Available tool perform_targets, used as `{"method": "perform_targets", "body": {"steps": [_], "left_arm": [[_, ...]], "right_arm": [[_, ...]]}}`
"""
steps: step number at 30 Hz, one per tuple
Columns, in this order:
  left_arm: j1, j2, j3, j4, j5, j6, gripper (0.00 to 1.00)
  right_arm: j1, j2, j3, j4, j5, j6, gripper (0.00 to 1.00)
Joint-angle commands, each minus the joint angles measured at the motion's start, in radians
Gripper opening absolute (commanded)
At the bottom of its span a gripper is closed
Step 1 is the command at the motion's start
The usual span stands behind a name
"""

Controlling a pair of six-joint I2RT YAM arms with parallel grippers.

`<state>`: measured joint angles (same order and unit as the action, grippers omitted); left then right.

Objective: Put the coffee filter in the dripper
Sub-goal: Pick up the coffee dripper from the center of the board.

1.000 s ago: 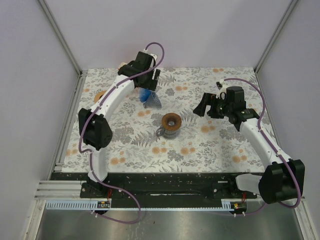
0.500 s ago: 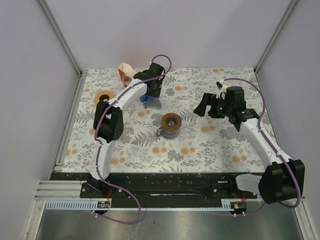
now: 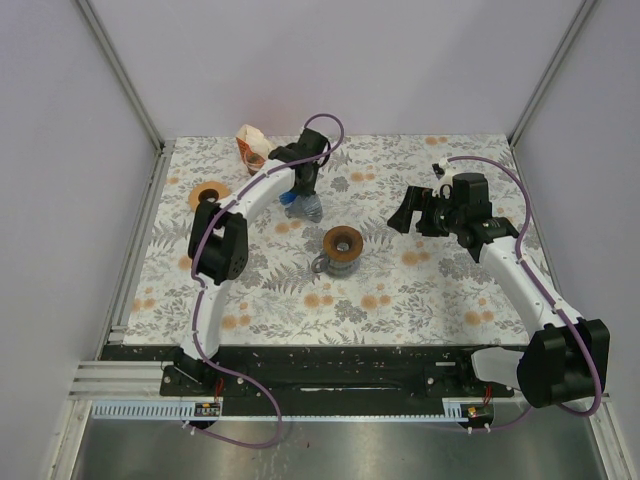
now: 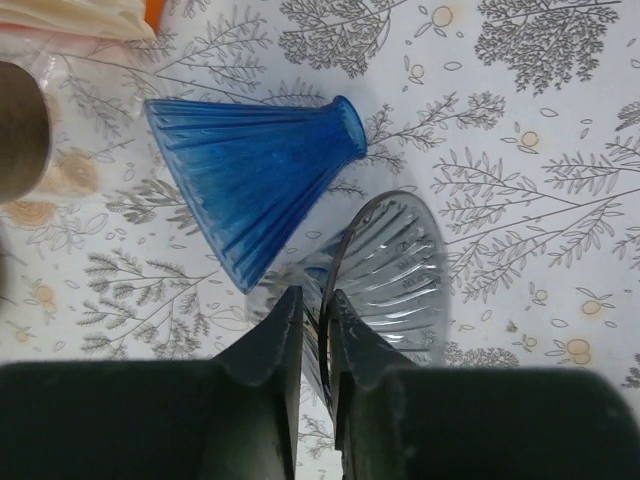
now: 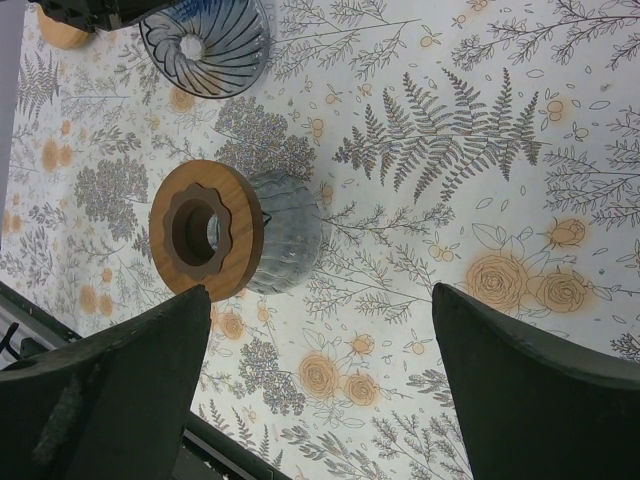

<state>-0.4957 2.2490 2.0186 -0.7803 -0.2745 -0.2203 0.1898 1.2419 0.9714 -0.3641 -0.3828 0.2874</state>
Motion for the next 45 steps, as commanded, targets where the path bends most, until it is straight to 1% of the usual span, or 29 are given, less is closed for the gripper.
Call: {"method": "perform_targets", "body": {"steps": [1, 4, 8, 10, 13, 16, 21, 25, 31, 37, 42, 45], "left_arm": [[0.002, -0.003, -0.014, 0.006, 0.024, 0.010, 0.06], [0.002, -0.026, -0.024, 0.004, 0.046, 0.015, 0.00], [0.003, -0.060, -0.029, -0.004, 0.173, 0.056, 0.00], [0.002, -0.072, -0.029, -0.005, 0.202, 0.053, 0.00], [0.002, -0.097, -0.021, -0.008, 0.195, 0.058, 0.00], [0.002, -0.144, -0.044, 0.024, 0.192, 0.078, 0.00], [0.002, -0.212, -0.083, 0.038, 0.302, 0.102, 0.00], [0.002, -0.256, -0.121, 0.035, 0.325, 0.125, 0.00], [0.002, -0.284, -0.093, 0.041, 0.331, 0.128, 0.00], [0.002, -0.334, -0.093, 0.042, 0.353, 0.119, 0.00], [-0.006, -0.402, -0.107, 0.035, 0.422, 0.119, 0.00], [-0.020, -0.450, -0.113, 0.036, 0.434, 0.131, 0.00]], "right_arm": [[0.005, -0.013, 0.003, 0.030, 0.010, -0.011, 0.99], [0.005, -0.016, 0.004, 0.025, 0.010, -0.013, 0.99], [0.004, -0.024, 0.004, 0.024, 0.015, -0.011, 0.99], [0.007, -0.025, 0.004, 0.021, 0.015, -0.011, 0.99], [0.005, -0.030, 0.013, 0.013, 0.015, -0.010, 1.00], [0.005, -0.038, 0.015, 0.008, 0.015, -0.008, 0.99], [0.005, -0.044, 0.015, 0.007, 0.005, -0.007, 0.99], [0.005, -0.041, 0.015, 0.008, 0.001, -0.005, 0.99], [0.007, -0.021, 0.038, -0.004, -0.030, 0.001, 0.99], [0.005, -0.041, 0.039, -0.010, -0.011, -0.001, 1.00], [0.007, -0.029, 0.059, -0.010, -0.027, 0.013, 0.99], [0.005, -0.019, 0.073, -0.009, -0.037, 0.021, 0.99]]}}
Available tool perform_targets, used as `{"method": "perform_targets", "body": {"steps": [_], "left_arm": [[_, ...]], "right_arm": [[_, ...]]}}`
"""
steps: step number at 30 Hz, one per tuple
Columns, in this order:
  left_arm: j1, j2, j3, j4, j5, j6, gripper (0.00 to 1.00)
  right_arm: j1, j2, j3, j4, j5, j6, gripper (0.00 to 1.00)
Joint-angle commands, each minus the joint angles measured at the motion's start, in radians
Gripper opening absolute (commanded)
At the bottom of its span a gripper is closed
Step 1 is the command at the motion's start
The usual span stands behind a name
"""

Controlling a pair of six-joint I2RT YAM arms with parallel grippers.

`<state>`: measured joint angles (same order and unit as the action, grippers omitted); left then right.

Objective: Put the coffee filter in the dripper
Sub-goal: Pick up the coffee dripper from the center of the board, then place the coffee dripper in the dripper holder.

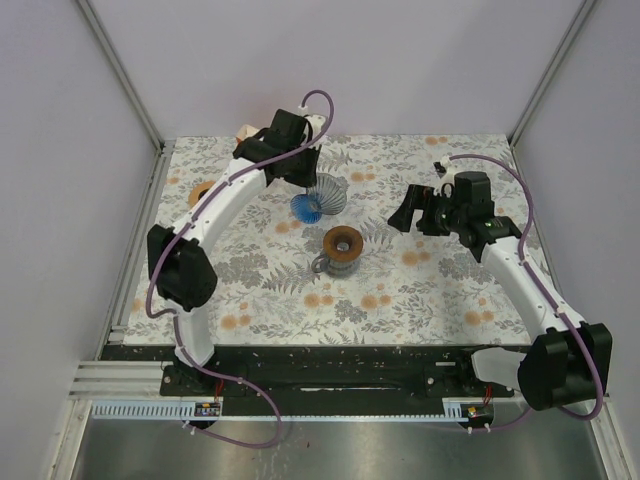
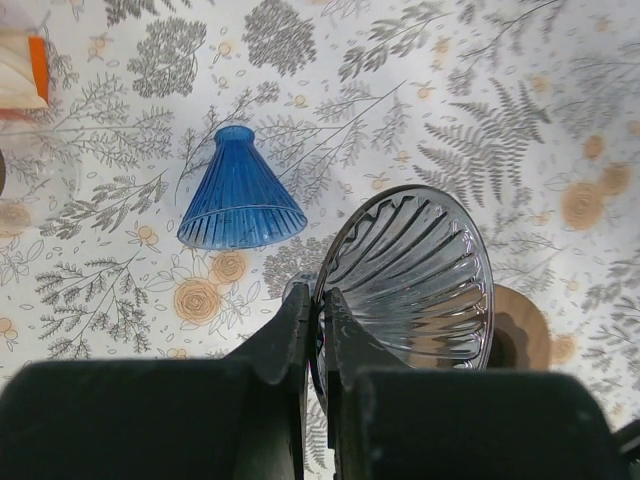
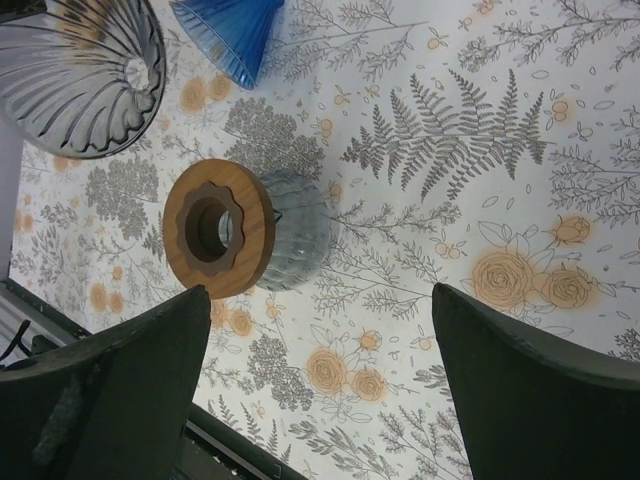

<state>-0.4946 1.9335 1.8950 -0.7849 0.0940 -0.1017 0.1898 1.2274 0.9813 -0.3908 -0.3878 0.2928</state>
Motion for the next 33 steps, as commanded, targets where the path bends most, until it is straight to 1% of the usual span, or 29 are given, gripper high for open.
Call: {"method": "perform_targets", "body": {"steps": [1, 4, 8, 10, 14, 17, 20, 24, 27, 28, 30, 33], "left_arm": [[-0.025, -0.146, 0.012, 0.039, 0.069, 0.013, 0.00], [-0.025, -0.168, 0.032, 0.015, 0.088, 0.004, 0.00], [-0.025, -0.203, 0.029, -0.008, 0.171, -0.032, 0.00], [-0.025, -0.220, 0.007, -0.010, 0.232, -0.058, 0.00], [-0.024, -0.245, -0.037, -0.010, 0.312, -0.124, 0.00], [-0.025, -0.263, -0.068, 0.009, 0.375, -0.165, 0.00], [-0.027, -0.275, -0.125, 0.045, 0.444, -0.202, 0.00], [-0.027, -0.281, -0.178, 0.090, 0.522, -0.224, 0.00], [-0.022, -0.286, -0.220, 0.145, 0.576, -0.242, 0.00], [-0.016, -0.288, -0.247, 0.188, 0.608, -0.274, 0.00], [-0.007, -0.288, -0.290, 0.265, 0.662, -0.317, 0.00], [-0.006, -0.280, -0.313, 0.296, 0.633, -0.314, 0.00]], "right_arm": [[0.008, -0.003, 0.069, 0.021, -0.039, 0.019, 0.99], [0.014, -0.008, 0.100, 0.027, -0.057, 0.031, 0.99], [0.075, -0.020, 0.174, 0.027, -0.043, 0.037, 0.99], [0.106, -0.014, 0.212, 0.041, -0.052, 0.045, 0.96], [0.140, 0.036, 0.279, 0.061, -0.074, 0.081, 0.84], [0.187, 0.082, 0.312, 0.058, -0.063, 0.094, 0.79], [0.252, 0.118, 0.336, 0.012, -0.050, 0.080, 0.74], [0.275, 0.139, 0.321, -0.060, 0.001, 0.077, 0.70], [0.280, 0.139, 0.309, -0.072, 0.015, 0.069, 0.59], [0.283, 0.139, 0.307, -0.072, 0.021, 0.069, 0.56], [0.284, 0.145, 0.309, -0.077, 0.033, 0.069, 0.45], [0.287, 0.162, 0.315, -0.082, 0.050, 0.060, 0.24]]}}
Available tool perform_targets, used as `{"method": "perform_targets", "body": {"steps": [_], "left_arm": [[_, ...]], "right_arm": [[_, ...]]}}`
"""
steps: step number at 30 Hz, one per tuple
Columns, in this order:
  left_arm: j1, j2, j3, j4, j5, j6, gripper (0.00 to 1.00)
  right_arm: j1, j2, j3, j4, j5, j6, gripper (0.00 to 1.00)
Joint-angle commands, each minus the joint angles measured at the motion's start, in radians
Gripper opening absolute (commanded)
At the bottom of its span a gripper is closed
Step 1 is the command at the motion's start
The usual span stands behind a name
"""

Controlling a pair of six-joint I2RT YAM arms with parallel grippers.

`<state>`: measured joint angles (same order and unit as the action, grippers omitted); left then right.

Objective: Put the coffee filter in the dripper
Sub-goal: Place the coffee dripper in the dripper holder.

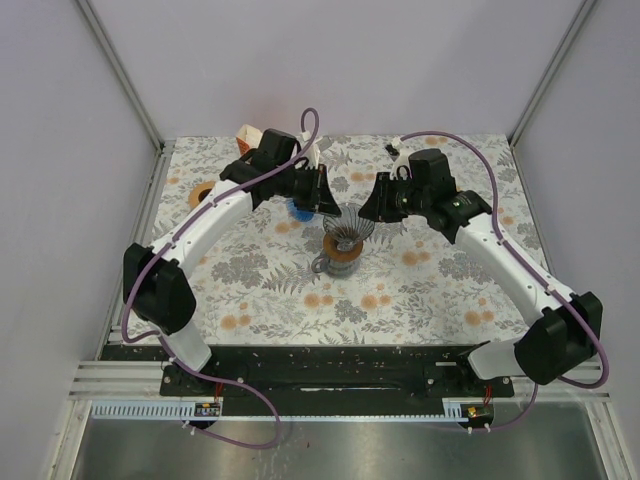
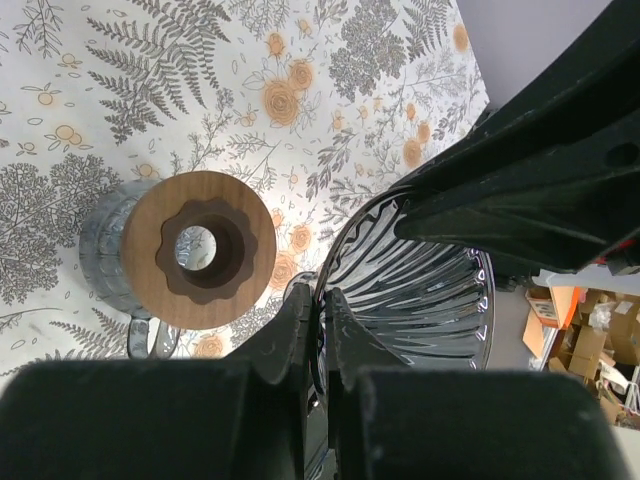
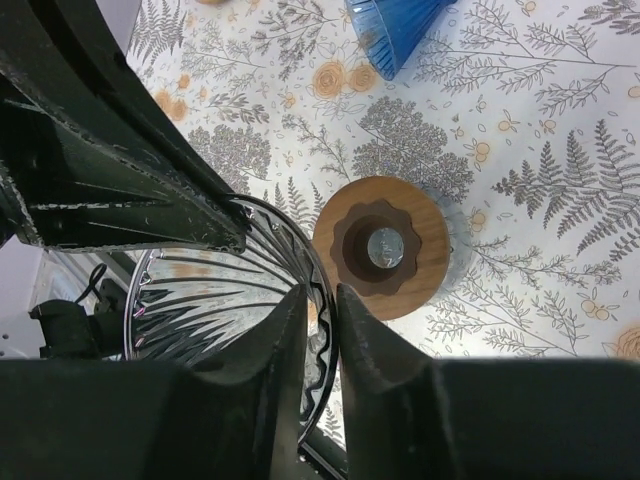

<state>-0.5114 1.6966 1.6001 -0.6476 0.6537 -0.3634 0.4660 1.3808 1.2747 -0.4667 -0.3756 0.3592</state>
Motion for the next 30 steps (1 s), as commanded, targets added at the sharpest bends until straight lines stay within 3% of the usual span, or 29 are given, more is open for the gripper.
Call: {"method": "perform_targets", "body": {"steps": [1, 6, 15, 30], "left_arm": [[0.010, -0.037, -0.020, 0.158, 0.054, -0.042, 0.00], [0.008, -0.023, -0.040, 0.158, -0.044, -0.003, 0.00], [-0.001, 0.031, -0.051, 0.184, -0.121, 0.056, 0.00], [-0.006, 0.071, -0.138, 0.190, -0.143, 0.109, 0.00]], "right_arm": [[0.013, 0.017, 0.025, -0.007, 0.038, -0.008, 0.18], [0.016, 0.069, 0.044, 0.010, 0.047, -0.029, 0.00], [0.023, 0.087, -0.041, 0.172, 0.113, -0.104, 0.00], [0.023, 0.139, -0.103, 0.227, 0.133, -0.161, 0.00]]}}
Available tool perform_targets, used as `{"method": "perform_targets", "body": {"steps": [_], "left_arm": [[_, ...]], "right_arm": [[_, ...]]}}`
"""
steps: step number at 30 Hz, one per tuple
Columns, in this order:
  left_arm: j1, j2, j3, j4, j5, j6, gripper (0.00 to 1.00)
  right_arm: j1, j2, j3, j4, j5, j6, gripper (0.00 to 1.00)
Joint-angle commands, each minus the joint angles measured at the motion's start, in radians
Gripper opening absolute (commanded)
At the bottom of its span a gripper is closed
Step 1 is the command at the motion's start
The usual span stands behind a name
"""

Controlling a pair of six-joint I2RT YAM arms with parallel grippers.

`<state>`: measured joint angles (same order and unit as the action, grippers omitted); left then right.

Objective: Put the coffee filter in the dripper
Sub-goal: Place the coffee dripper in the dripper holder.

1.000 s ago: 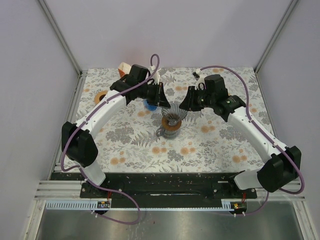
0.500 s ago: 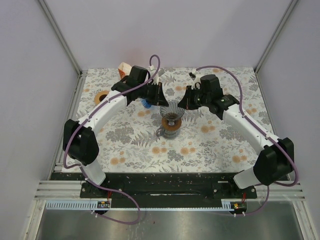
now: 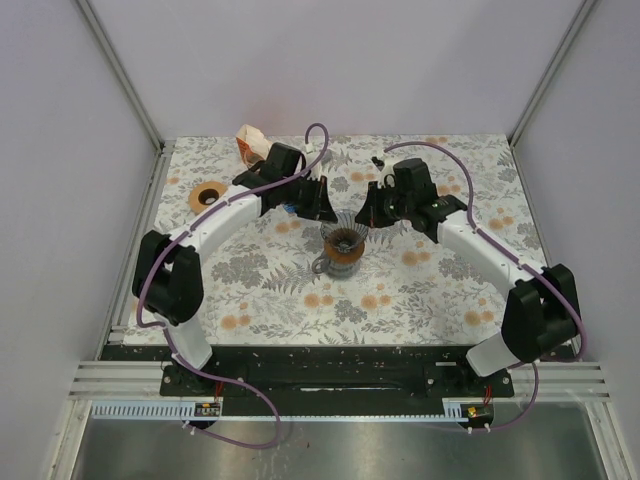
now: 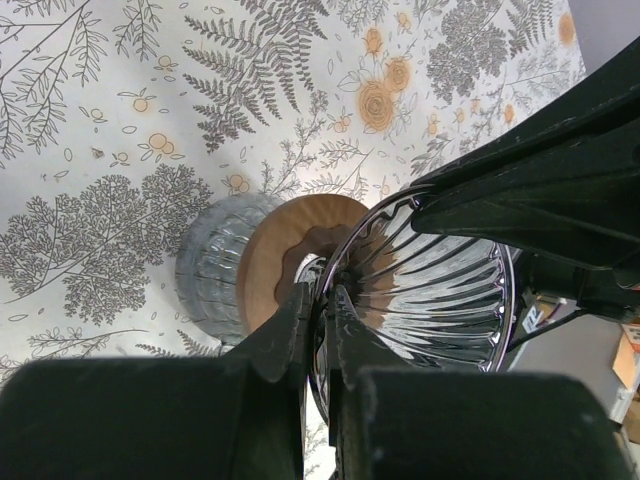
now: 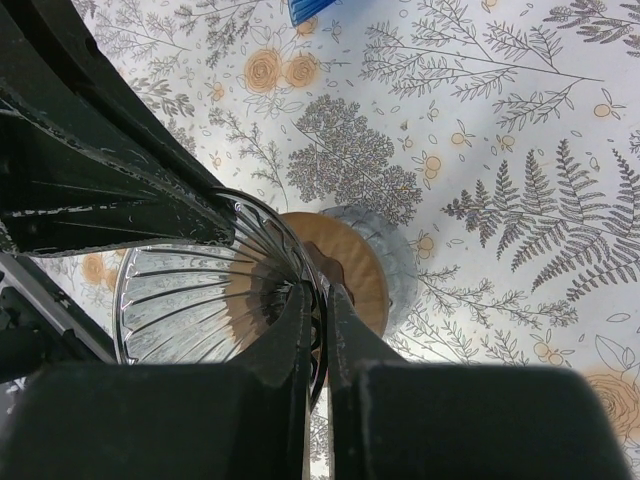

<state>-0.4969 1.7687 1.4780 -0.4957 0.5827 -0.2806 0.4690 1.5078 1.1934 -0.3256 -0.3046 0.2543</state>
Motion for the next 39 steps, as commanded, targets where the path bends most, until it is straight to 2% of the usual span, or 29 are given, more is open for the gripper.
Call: {"method": "perform_targets", "body": {"steps": [1, 11, 24, 30, 35, 39], "left_arm": [[-0.022, -0.008, -0.024, 0.049, -0.079, 0.038, 0.00], [-0.054, -0.035, -0.102, 0.077, -0.182, 0.149, 0.00], [-0.066, -0.008, -0.219, 0.086, -0.196, 0.179, 0.00], [-0.069, 0.018, -0.229, 0.085, -0.184, 0.164, 0.00], [-0.069, 0.031, -0.242, 0.086, -0.195, 0.172, 0.00], [-0.069, 0.022, -0.193, 0.066, -0.182, 0.172, 0.00]], "right_arm": [[0.020, 0.017, -0.026, 0.092, 0.064, -0.059, 0.00], [0.023, 0.028, -0.090, 0.161, 0.039, -0.079, 0.00], [0.045, 0.051, -0.201, 0.155, 0.048, -0.087, 0.00], [0.043, 0.088, -0.212, 0.125, 0.048, -0.058, 0.00], [0.045, 0.057, -0.209, 0.111, 0.074, -0.066, 0.00], [0.046, 0.025, -0.172, 0.079, 0.087, -0.075, 0.00]]}}
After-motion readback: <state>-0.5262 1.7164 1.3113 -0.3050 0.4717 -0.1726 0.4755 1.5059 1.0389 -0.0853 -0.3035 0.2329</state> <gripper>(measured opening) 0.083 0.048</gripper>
